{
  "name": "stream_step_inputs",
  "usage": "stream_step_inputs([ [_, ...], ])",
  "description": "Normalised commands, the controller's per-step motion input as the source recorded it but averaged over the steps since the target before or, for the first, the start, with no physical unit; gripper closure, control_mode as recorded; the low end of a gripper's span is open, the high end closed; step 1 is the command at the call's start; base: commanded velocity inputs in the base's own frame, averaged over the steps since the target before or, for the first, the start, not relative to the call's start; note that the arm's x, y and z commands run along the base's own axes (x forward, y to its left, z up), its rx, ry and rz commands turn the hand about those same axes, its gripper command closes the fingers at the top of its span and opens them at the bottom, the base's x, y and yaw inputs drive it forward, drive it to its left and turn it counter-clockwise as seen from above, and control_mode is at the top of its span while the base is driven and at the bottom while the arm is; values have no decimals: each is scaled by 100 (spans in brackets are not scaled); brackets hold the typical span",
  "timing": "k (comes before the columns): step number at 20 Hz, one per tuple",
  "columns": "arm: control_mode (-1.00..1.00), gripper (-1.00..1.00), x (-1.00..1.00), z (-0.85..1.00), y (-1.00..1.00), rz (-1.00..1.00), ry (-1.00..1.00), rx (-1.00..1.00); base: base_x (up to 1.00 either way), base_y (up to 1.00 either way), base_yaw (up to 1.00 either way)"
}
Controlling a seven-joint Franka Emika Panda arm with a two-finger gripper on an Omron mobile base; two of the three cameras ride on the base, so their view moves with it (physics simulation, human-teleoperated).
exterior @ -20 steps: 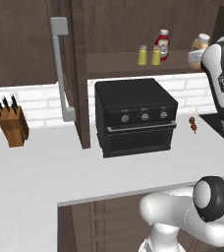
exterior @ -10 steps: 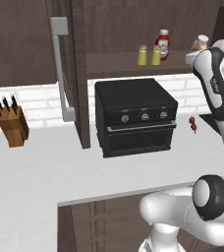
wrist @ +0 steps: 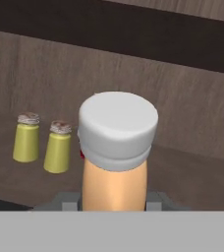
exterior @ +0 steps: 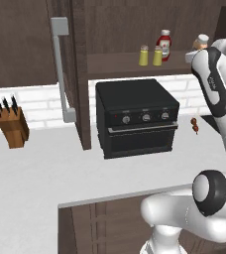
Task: Put the shaker and condiment bottle from the counter next to their counterparts in the cabinet.
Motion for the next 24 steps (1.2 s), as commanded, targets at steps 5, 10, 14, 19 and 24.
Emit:
stream_step_inputs([
  [5, -100, 100, 16, 0, 0, 0, 1, 0, 0, 0, 0],
  [10, -100, 100, 23, 0, 0, 0, 0, 0, 0, 0, 0],
  [14, -100, 100, 25, 0, 0, 0, 0, 0, 0, 0, 0],
  [19, -100, 100, 19, 0, 0, 0, 0, 0, 0, 0, 0],
  [24, -100, 100, 16, 0, -1, 0, 0, 0, 0, 0, 0],
])
